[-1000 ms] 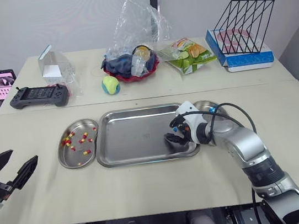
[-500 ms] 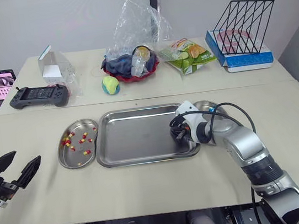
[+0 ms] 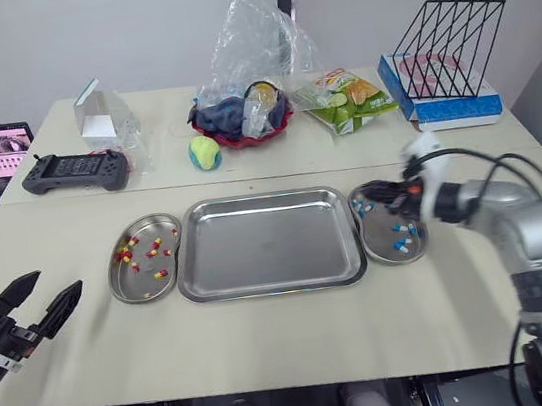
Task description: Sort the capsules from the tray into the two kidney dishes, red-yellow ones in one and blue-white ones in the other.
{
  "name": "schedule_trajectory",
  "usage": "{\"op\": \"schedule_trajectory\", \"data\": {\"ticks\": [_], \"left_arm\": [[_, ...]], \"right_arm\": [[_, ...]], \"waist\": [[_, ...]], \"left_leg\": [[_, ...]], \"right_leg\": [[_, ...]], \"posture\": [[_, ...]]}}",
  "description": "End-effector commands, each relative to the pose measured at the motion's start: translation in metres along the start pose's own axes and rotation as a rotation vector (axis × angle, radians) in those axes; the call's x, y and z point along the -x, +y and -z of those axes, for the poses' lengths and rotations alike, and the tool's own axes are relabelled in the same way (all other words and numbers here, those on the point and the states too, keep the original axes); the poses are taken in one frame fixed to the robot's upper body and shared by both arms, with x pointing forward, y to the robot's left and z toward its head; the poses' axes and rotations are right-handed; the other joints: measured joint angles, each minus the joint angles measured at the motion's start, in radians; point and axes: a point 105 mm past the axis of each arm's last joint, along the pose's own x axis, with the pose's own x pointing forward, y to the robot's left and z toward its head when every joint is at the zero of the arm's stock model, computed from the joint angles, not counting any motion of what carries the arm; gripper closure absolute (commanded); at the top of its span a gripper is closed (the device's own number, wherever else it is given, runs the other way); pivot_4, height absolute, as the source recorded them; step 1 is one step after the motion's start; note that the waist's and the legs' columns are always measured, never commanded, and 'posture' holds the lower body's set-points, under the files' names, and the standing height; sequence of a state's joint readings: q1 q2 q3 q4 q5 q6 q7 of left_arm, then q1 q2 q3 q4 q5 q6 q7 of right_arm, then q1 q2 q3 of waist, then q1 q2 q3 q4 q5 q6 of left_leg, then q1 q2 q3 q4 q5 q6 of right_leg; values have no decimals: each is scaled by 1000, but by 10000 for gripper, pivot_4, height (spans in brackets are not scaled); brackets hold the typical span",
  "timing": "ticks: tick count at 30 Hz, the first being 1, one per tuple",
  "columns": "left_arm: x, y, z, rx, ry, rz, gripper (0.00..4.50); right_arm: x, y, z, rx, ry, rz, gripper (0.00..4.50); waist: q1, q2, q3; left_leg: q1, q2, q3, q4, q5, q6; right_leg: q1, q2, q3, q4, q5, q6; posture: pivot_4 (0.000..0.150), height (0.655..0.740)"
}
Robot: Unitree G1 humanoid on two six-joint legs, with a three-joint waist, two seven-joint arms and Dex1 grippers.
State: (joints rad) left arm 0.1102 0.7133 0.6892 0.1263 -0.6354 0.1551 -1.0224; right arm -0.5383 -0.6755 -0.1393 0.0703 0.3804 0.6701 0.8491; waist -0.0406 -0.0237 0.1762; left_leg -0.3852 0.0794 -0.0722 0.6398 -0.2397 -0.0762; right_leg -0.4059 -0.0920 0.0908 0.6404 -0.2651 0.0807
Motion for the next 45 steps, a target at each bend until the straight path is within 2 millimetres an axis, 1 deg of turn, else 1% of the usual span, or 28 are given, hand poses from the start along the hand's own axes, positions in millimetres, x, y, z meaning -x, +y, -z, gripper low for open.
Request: {"op": "schedule_trajectory", "data": {"ticks": [1, 5, 8, 13, 14, 16, 17, 19, 20, 21, 22, 24, 27, 28, 30, 33, 35, 40, 45], "left_arm": [[-4, -1, -12, -22, -40, 25, 0], [-6, -1, -12, -24, -38, 32, 0], [-7, 0, -12, -34, -28, 32, 0], [-6, 0, -8, -67, 17, 40, 0], [-6, 2, -8, -77, 19, 31, 0], [-6, 5, -10, -78, 10, 13, 0], [-6, 9, -11, -62, 4, -6, 0], [-5, 24, -9, -11, 31, -87, 0], [-5, 27, -8, -36, 49, -96, 0], [-4, 34, -9, -67, 65, -123, 0], [-3, 40, -11, -101, 74, -154, 0], [-2, 44, -14, -114, 77, -166, 0], [-1, 52, -8, -128, 142, -194, 0], [0, 55, -7, -129, 160, -207, 0], [1, 57, -6, -151, 180, -206, 0], [2, 58, -1, -163, 218, -195, 0], [2, 55, 6, -139, 262, -154, 0], [1, 56, 4, -139, 249, -156, 0], [-3, 58, 5, -149, 261, -143, 0]], "right_arm": [[6, -1, -5, 42, -15, -24, 44482], [6, -1, 6, 30, 19, -36, 44482], [4, 0, 10, 6, 1, -36, 44482], [4, -4, 13, -21, -11, -14, 28077], [5, -4, 13, -14, -9, -16, 24200], [7, -4, 12, -25, -24, -23, 18115], [11, -8, 11, -27, -32, -12, 14846], [20, -14, 9, -22, -49, -4, 7634], [27, -20, 5, -35, -69, 14, 3842], [35, -27, 3, -43, -86, 41, 1199], [43, -34, 2, -41, -100, 66, 234], [57, -46, 0, -45, -131, 111, 234], [79, -62, 4, -39, -154, 173, 234], [83, -65, 5, -36, -159, 185, 234], [100, -81, 13, -15, -151, 271, 234], [114, -94, 22, 28, -139, 349, 234], [119, -97, 29, 52, -131, 367, 234], [120, -97, 35, 23, -139, 370, 234], [117, -87, 40, -7, -147, 332, 234]], "waist": [[-10, 0, 0], [-21, 0, 0], [-21, 0, 0], [-20, 0, 0], [-19, 0, 0], [-18, 0, 0], [-17, 0, 0], [-12, 0, 0], [-10, 0, 0], [-9, 0, 0], [-7, 0, 0], [-2, 0, 0], [-3, 0, 0], [-3, 0, 0], [-4, 0, 0], [-5, 1, 0], [-6, 1, 0], [-7, 1, 1], [-6, 1, 1]], "left_leg": [[1, 0, 0, -1, 0, 0], [1, 1, 0, -1, 0, 0], [0, 1, 0, -1, 0, 0], [0, 0, 0, -1, 0, 0], [0, 0, 0, -1, 0, 0], [0, 0, 0, -1, 0, 0], [0, 0, 0, -1, 0, 0], [0, 0, 0, -1, 0, 0], [0, 0, 0, -1, 0, 0], [0, 0, 0, -1, 0, 0], [0, 0, 0, -1, 0, 0], [0, 0, 0, -1, 0, 0], [0, 0, 0, -1, 0, 0], [0, 0, 0, -1, 0, 0], [1, 0, 0, -1, 0, 0], [0, 0, 0, -1, 0, 0], [1, 0, 0, -1, 0, 0], [1, 0, 0, -1, 0, 0], [1, 0, 0, -1, 0, 0]], "right_leg": [[0, 0, 0, 0, 0, 0], [0, 1, 1, 0, 0, 0], [0, 0, 1, 0, 0, 0], [0, 0, 0, 0, 0, 0], [0, 0, 0, 0, 0, 0], [0, 0, 0, 0, 0, 0], [0, 0, 0, 0, 0, 0], [0, 0, 0, 0, 0, 0], [0, 0, 0, 0, 0, 0], [0, 1, 0, 0, 0, 0], [0, 0, 0, 0, 0, 0], [0, 0, 0, -1, 0, 0], [0, 0, 0, -1, 0, 0], [0, 0, 0, -1, 0, 0], [0, 0, 0, 0, 0, 0], [0, 0, 0, 0, 0, 0], [0, 1, 0, 0, 0, 0], [0, 0, 1, 0, 0, 0], [0, 0, 1, 0, 0, 0]], "posture": [[1500, 7380], [1500, 7380], [1500, 7380], [1500, 7380], [1500, 7380], [1500, 7380], [1500, 7380], [1500, 7380], [1500, 7380], [1500, 7380], [1500, 7380], [1500, 7380], [1500, 7380], [1500, 7380], [1500, 7380], [1500, 7380], [1500, 7380], [1500, 7380], [1500, 7380]]}}
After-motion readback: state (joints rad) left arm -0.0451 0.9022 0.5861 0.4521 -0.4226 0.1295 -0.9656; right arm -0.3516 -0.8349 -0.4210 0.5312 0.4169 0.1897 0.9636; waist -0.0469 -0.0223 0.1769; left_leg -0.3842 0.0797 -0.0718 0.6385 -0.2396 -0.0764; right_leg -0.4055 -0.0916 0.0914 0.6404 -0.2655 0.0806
